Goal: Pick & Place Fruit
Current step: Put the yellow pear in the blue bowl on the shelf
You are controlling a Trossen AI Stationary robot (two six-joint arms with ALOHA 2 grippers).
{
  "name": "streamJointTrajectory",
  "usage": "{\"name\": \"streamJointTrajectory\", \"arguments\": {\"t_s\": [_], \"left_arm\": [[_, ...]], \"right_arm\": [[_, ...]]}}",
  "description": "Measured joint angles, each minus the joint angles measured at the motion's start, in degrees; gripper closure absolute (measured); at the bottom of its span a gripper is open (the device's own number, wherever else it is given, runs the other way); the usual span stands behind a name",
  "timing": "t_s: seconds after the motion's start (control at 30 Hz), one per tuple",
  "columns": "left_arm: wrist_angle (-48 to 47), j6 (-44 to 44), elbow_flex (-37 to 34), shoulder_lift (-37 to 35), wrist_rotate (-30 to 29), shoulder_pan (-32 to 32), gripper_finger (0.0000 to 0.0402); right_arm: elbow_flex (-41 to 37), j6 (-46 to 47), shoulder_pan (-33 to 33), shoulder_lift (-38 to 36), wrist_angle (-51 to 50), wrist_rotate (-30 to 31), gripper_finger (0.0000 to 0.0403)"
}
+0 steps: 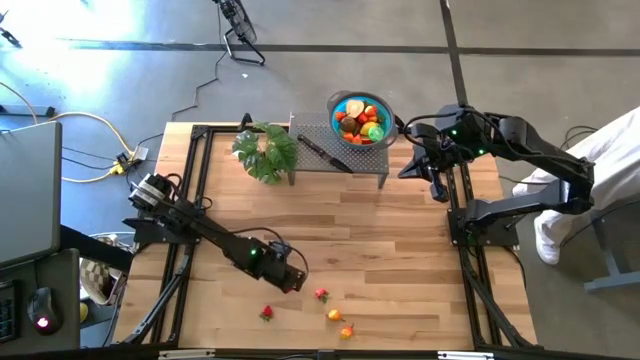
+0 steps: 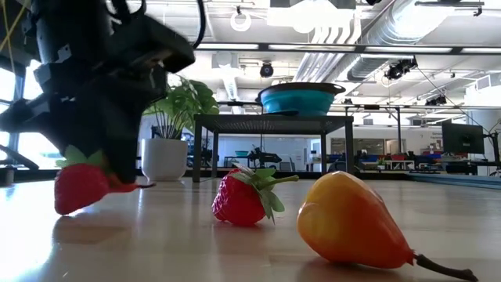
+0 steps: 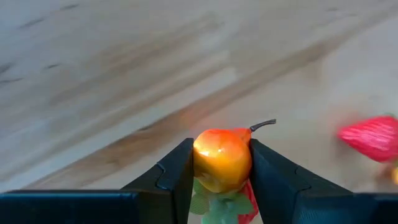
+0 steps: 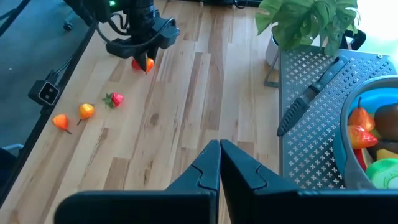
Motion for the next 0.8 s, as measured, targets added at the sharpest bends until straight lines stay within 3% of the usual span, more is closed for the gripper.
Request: {"name": "streamJointTrajectory", "arguments": {"t_s": [0.37,0.67,0.8], "left_arm": [[-2.37,-2.39,0.0,0.0,0.08,0.0,0.0268],[-2.61,-2.4,0.0,0.0,-1.75,0.0,0.0187],[-2.64,-2.41,0.0,0.0,-3.1,0.0,0.0173]], "right_arm": [[0.02,0.0,0.0,0.02,-0.01,0.0,0.0399],[0.02,0.0,0.0,0.02,-0.01,0.0,0.0399],[0.02,0.0,0.0,0.02,-0.01,0.0,0.04]]}}
